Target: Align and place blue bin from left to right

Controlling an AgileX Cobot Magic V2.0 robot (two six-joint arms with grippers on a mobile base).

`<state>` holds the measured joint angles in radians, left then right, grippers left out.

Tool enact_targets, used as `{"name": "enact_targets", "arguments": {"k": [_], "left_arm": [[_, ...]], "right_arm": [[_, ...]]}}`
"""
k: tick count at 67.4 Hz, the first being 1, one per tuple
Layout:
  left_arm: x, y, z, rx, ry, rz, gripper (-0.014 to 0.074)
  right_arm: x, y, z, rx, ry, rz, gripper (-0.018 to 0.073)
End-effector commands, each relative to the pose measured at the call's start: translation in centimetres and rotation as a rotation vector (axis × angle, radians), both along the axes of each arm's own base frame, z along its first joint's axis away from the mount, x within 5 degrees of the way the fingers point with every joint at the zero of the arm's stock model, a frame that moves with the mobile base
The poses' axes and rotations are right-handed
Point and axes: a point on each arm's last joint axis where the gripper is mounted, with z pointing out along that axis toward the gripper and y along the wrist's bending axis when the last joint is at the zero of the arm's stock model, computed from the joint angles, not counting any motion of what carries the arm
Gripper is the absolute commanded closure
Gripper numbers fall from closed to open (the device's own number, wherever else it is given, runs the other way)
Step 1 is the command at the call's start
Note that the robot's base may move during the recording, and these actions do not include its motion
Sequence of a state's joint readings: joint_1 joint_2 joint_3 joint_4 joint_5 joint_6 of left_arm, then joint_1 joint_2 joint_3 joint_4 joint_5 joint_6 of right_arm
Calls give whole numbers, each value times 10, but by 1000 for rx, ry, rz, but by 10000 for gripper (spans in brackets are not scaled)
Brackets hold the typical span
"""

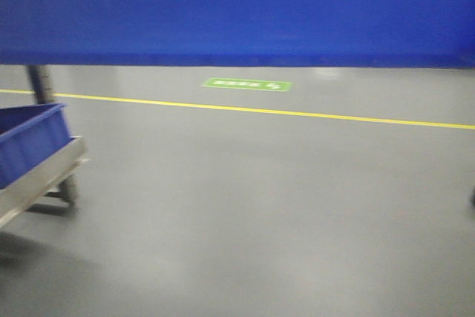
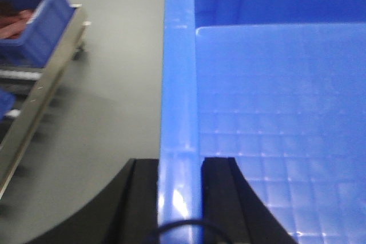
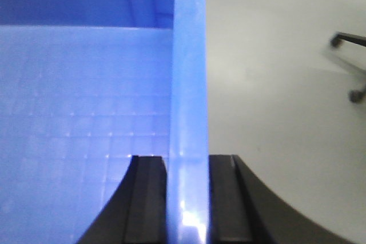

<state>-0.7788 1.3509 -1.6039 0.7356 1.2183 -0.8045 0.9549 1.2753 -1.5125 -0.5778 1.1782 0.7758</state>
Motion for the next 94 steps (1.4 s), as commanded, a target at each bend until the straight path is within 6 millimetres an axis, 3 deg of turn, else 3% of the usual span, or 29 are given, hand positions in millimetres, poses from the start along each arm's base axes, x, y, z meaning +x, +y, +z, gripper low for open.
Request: {"name": "enact_targets", "arguments": {"k": [1, 94], "left_arm": [[-1, -8, 13, -40, -107, -85, 707], [0, -8, 13, -34, -112, -82, 707]], "right_arm": [[-2, 11, 12, 98, -94, 98, 639], [-2, 11, 12, 98, -94, 98, 639]]}}
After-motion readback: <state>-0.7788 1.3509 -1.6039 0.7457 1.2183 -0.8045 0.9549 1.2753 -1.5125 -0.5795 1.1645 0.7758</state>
